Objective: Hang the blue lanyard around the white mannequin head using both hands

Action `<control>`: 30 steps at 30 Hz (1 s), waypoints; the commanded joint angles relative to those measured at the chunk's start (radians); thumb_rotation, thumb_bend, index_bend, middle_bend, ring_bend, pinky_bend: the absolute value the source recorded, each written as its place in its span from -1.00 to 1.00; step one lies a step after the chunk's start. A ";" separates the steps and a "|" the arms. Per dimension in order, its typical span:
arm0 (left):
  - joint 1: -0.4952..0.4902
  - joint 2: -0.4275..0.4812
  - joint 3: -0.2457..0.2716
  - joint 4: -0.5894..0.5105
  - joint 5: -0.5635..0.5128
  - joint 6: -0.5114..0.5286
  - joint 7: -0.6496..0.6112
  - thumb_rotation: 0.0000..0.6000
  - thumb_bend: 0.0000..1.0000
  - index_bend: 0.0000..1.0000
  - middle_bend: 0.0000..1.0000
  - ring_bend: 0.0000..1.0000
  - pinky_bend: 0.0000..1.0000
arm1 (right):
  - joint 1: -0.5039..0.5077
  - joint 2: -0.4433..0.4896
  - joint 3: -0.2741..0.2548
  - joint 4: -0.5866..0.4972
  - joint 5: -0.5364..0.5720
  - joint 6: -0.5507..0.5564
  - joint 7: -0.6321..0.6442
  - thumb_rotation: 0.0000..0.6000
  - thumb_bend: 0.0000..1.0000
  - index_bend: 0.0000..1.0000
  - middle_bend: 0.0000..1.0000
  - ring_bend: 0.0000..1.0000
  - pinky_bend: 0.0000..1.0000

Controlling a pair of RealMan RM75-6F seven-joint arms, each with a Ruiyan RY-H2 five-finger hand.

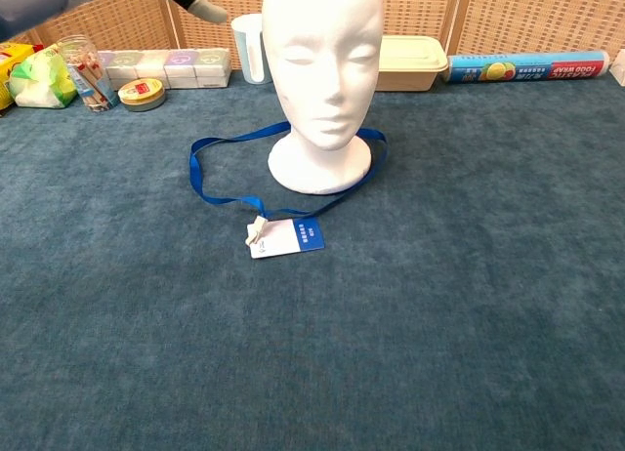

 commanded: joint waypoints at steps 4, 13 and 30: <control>0.075 0.089 0.011 -0.105 0.020 0.024 -0.056 0.55 -0.64 -0.36 -0.35 -0.53 -0.41 | -0.079 0.031 0.028 -0.040 -0.071 0.086 0.088 0.99 -0.10 -0.31 -0.18 -0.19 -0.18; 0.263 0.275 0.100 -0.317 0.123 0.068 -0.183 0.56 -0.64 -0.37 -0.35 -0.53 -0.41 | -0.278 0.111 0.020 -0.201 -0.236 0.246 0.266 0.99 -0.11 -0.19 -0.11 -0.13 -0.12; 0.601 0.498 0.340 -0.460 0.485 0.259 -0.366 0.56 -0.65 -0.35 -0.35 -0.53 -0.46 | -0.603 0.227 -0.152 -0.447 -0.473 0.474 0.335 0.99 -0.11 -0.18 -0.11 -0.15 -0.14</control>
